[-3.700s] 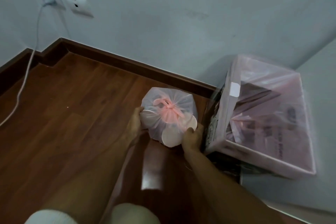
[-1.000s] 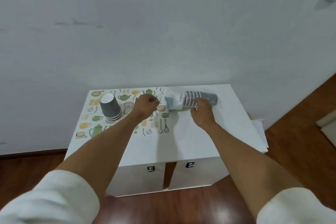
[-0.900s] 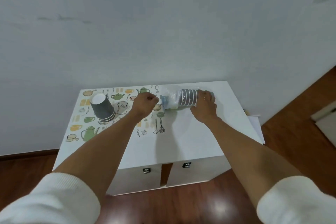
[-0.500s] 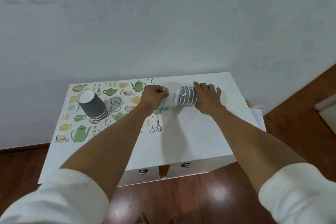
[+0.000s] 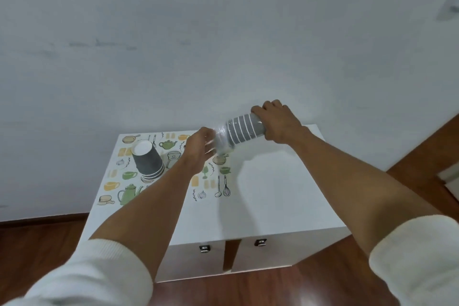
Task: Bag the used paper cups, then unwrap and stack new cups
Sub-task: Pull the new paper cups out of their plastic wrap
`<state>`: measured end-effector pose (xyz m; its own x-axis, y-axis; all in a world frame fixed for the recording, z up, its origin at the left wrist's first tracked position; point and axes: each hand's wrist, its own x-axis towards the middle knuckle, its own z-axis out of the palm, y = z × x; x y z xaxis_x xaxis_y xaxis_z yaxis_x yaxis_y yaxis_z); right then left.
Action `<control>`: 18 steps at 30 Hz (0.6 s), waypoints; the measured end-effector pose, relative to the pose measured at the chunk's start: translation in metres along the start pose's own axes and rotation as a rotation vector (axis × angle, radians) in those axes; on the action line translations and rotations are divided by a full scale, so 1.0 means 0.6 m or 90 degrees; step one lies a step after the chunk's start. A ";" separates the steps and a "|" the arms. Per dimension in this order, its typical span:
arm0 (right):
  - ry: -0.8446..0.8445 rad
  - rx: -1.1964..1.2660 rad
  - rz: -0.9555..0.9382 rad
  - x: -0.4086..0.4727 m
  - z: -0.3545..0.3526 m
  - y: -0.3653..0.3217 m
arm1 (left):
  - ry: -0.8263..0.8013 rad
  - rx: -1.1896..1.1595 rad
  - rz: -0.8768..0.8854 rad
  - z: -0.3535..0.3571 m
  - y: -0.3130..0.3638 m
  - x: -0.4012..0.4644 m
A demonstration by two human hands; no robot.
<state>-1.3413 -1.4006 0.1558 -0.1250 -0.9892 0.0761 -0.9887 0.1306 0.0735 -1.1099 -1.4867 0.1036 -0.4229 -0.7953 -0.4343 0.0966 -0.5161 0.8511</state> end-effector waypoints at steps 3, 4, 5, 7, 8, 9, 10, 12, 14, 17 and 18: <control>0.022 -0.017 -0.038 0.025 -0.050 -0.014 | -0.002 -0.020 0.019 0.007 0.021 -0.012; 0.025 -0.025 -0.044 0.032 -0.063 -0.018 | 0.000 -0.028 0.026 0.005 0.029 -0.015; 0.024 -0.037 -0.051 0.035 -0.072 -0.020 | 0.002 -0.028 0.033 0.003 0.035 -0.018; 0.023 -0.056 -0.068 0.039 -0.086 -0.022 | 0.001 -0.036 0.046 -0.003 0.045 -0.021; 0.025 -0.066 -0.075 0.039 -0.091 -0.025 | -0.002 -0.046 0.049 -0.006 0.050 -0.022; 0.035 -0.082 -0.079 0.038 -0.095 -0.027 | -0.009 -0.054 0.052 -0.009 0.056 -0.024; 0.048 -0.103 -0.081 0.038 -0.098 -0.029 | -0.014 -0.067 0.055 -0.012 0.060 -0.026; 0.067 -0.142 -0.069 0.038 -0.101 -0.034 | -0.019 -0.079 0.063 -0.023 0.068 -0.024; 0.071 -0.167 -0.047 0.035 -0.105 -0.037 | -0.026 -0.076 0.067 -0.031 0.071 -0.023; 0.076 -0.207 -0.026 0.030 -0.103 -0.043 | -0.040 -0.058 0.061 -0.036 0.070 -0.029; 0.085 -0.220 -0.022 0.028 -0.100 -0.046 | -0.039 -0.064 0.056 -0.036 0.070 -0.032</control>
<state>-1.3110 -1.4172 0.2145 -0.0584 -0.9791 0.1948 -0.9031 0.1350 0.4077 -1.0782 -1.5002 0.1412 -0.4628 -0.8196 -0.3377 0.2242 -0.4767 0.8500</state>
